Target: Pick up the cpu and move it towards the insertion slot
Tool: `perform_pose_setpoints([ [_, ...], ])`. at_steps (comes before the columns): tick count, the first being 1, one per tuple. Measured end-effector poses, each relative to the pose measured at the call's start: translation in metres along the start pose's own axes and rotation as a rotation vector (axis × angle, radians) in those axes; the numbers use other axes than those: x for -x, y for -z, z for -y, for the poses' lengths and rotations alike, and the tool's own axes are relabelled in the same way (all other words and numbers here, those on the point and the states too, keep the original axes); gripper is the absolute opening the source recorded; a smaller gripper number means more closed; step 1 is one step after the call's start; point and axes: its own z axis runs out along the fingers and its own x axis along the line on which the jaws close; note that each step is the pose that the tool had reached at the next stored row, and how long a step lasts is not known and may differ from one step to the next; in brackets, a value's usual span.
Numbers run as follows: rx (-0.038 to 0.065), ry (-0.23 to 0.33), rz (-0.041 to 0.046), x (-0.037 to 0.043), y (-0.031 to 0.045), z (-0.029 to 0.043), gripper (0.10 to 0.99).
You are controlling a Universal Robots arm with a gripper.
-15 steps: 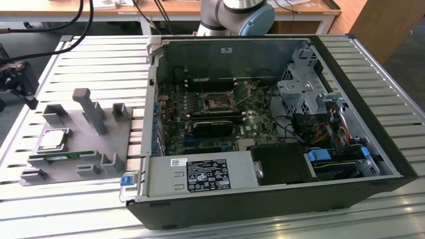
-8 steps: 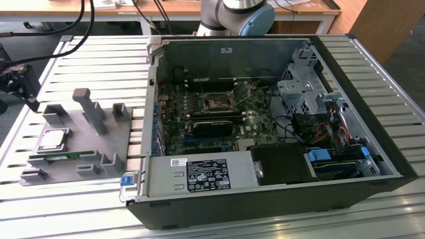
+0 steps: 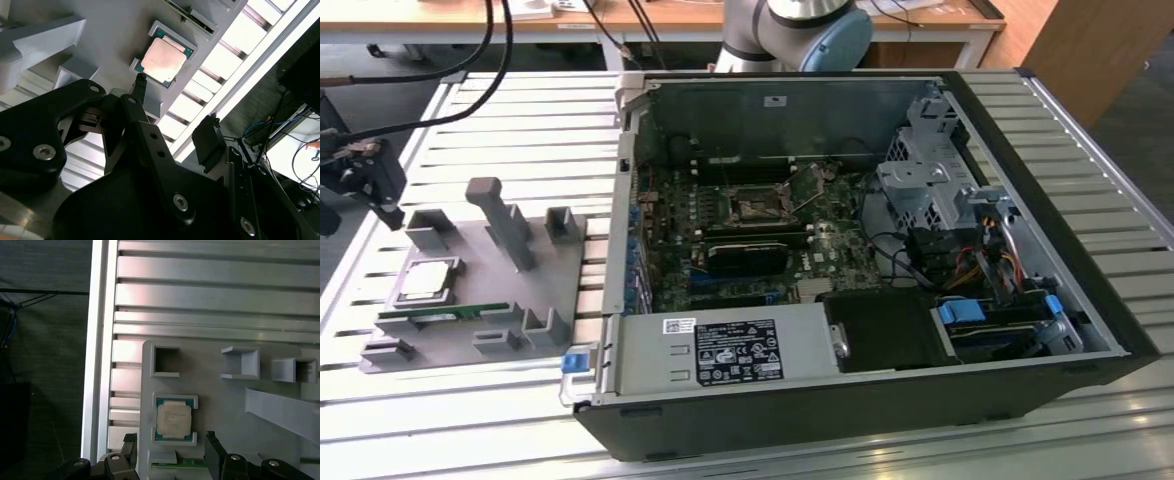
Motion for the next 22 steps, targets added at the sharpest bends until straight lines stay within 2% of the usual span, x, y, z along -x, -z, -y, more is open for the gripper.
perform_pose_setpoints([
  [7, -0.001, 0.008, -0.0002, 0.0, -0.0113, 0.0011, 0.647],
  [22, -0.002, 0.009, -0.0003, 0.0007, -0.0216, 0.0035, 0.647],
])
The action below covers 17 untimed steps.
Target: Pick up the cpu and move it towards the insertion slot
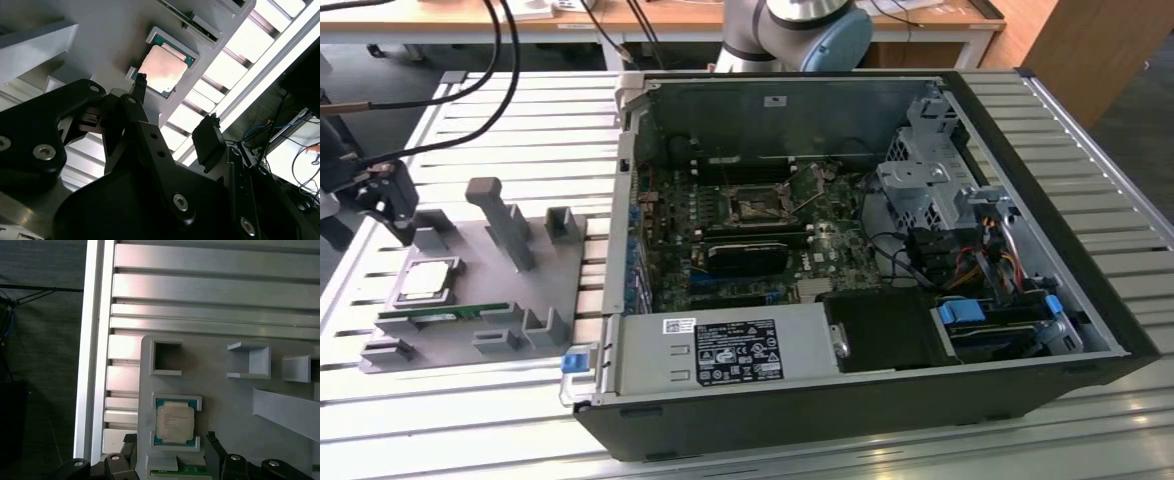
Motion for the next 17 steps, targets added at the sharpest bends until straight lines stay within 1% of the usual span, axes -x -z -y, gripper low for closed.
perform_pose_setpoints([
  [11, 0.0, 0.0, 0.0, 0.0038, -0.0104, 0.0022, 0.647],
  [17, 0.0, 0.0, 0.0, 0.004, -0.0188, 0.003, 0.647],
])
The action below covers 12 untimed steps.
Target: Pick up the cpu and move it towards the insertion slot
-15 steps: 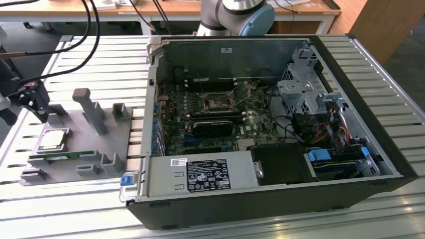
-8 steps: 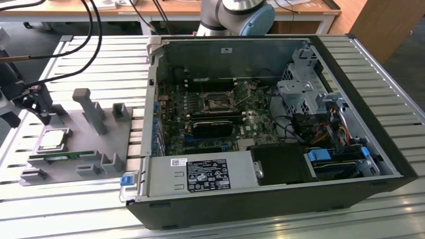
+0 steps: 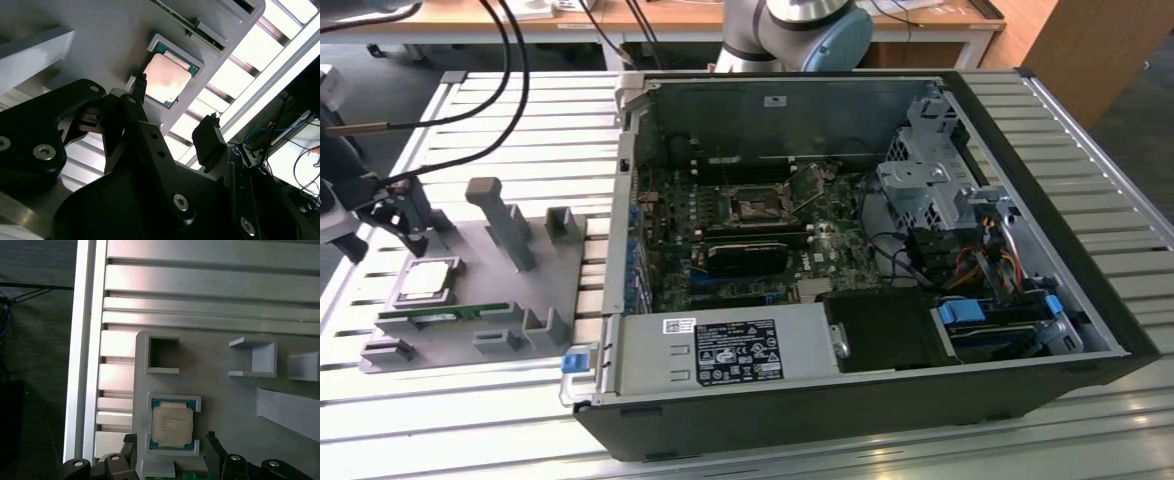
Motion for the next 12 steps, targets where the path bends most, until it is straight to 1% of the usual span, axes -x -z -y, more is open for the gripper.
perform_pose_setpoints([
  [7, 0.0, 0.0, 0.0, 0.0, -0.0114, 0.0005, 0.647],
  [12, 0.0, 0.0, 0.0, 0.0, -0.0175, 0.001, 0.647],
])
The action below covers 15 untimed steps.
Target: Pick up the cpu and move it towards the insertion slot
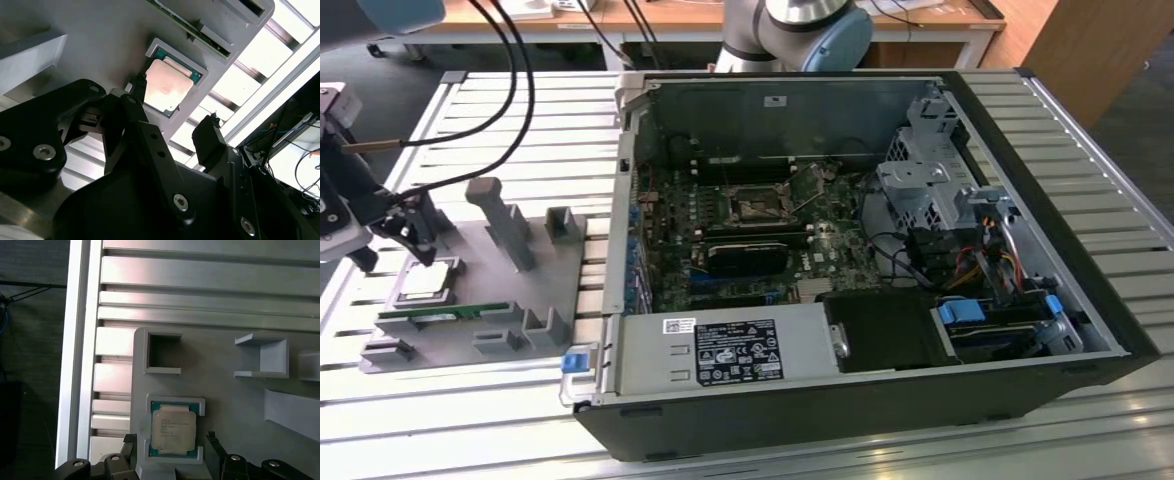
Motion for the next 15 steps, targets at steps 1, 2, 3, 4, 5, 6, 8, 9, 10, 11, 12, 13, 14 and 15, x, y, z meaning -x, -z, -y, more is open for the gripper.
perform_pose_setpoints([
  [1, 0.0, 0.0, 0.0, 0.0, -0.001, 0.0002, 0.647],
  [2, 0.0, 0.0, 0.0, 0.0, -0.0019, 0.0003, 0.647],
  [3, 0.0, 0.0, 0.0, 0.0, -0.0036, 0.0005, 0.647],
  [4, 0.0, 0.0, 0.0001, 0.0, -0.0045, 0.0006, 0.647],
  [5, 0.0, 0.0, -0.0001, 0.0, -0.0053, 0.0009, 0.659],
  [6, 0.0, 0.0, -0.0001, 0.0, -0.0062, 0.0013, 0.718],
  [8, 0.0, 0.0, 0.0001, -0.0001, -0.0081, 0.0019, 0.718],
  [9, 0.0, 0.0, 0.0001, -0.0001, -0.009, 0.0021, 0.718],
  [10, 0.0, 0.0, 0.0003, 0.0, -0.0101, 0.0023, 0.718],
  [11, 0.0, 0.0, 0.0001, -0.0001, -0.0113, 0.0024, 0.718],
  [12, 0.0, 0.0, 0.0001, -0.0001, -0.0128, 0.0025, 0.718],
  [13, 0.0, 0.0, 0.0001, 0.0, -0.0145, 0.0026, 0.718],
  [14, 0.0, 0.0, 0.0, 0.0, -0.0161, 0.0026, 0.718],
  [15, 0.0, 0.0, 0.0001, 0.0, -0.0193, 0.0027, 0.718],
])
